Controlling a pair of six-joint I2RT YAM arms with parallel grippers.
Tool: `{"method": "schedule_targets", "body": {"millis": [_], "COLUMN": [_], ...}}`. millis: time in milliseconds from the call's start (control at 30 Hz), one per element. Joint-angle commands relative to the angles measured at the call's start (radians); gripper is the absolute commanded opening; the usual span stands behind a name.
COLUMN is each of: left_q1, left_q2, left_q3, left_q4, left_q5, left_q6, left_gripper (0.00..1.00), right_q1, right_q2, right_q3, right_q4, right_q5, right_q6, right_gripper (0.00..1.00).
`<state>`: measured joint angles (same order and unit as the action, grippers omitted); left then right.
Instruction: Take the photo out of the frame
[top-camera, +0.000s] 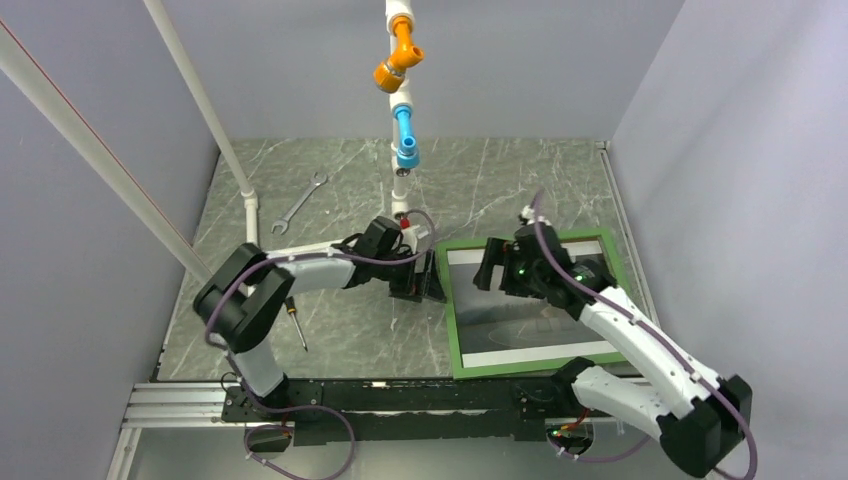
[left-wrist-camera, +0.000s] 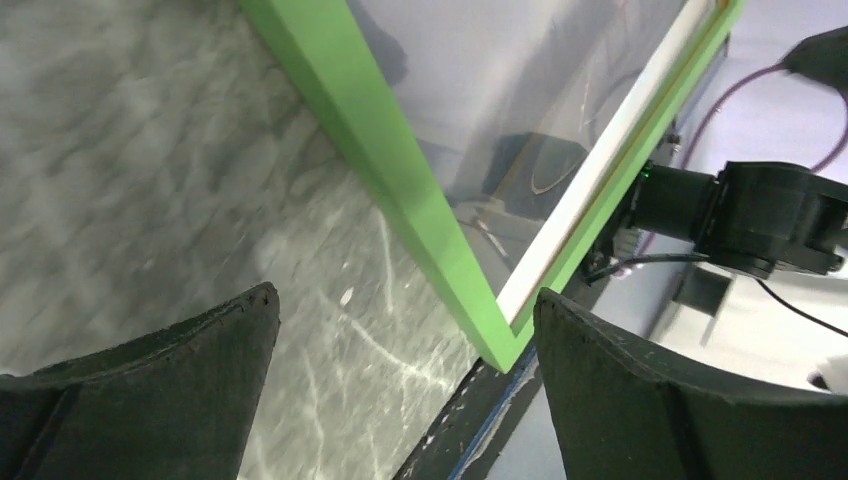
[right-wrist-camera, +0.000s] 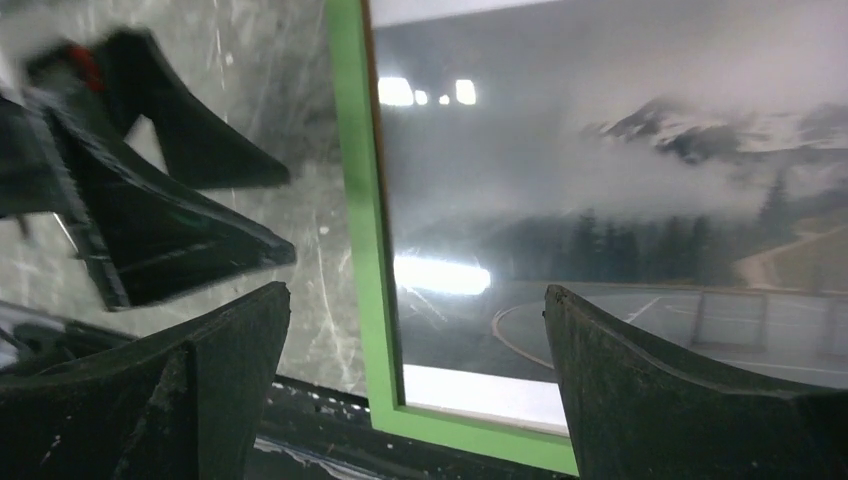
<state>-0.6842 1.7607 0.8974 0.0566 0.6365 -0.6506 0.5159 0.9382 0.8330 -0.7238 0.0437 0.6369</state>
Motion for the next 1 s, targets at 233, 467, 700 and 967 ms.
{"method": "schedule_targets", "body": {"millis": [233, 467, 700, 967], "left_q1": [0.014, 0.013, 0.013, 0.014], "left_q2": [-0.215, -0.386, -0.588, -0.759], "left_q3": [-0.009, -0.204, -0.268, -0.271], "left_q4": [-0.131, 0.081, 0.046, -0.083], "left_q5": [-0.078, -0.043, -0.025, -0.072], "left_q6": [0.135, 0.120, 0.153, 0.178], "left_gripper": [0.95, 0.97, 0.98, 0.99], "right_q1": [0.267, 0.366, 0.507, 0.563], "right_q2": [0.201, 0.322, 0.494, 0.666], "right_q3": [-0.019, -0.029, 0.033, 0.128], "right_q4": [0.178, 0.199, 0.137, 0.038], "right_q5": [0.159, 0.200, 0.316, 0.428], "right_q6": [0.107, 0.224, 0.342, 0.373], "right_gripper": [0.94, 0.83, 0.72, 0.63]}}
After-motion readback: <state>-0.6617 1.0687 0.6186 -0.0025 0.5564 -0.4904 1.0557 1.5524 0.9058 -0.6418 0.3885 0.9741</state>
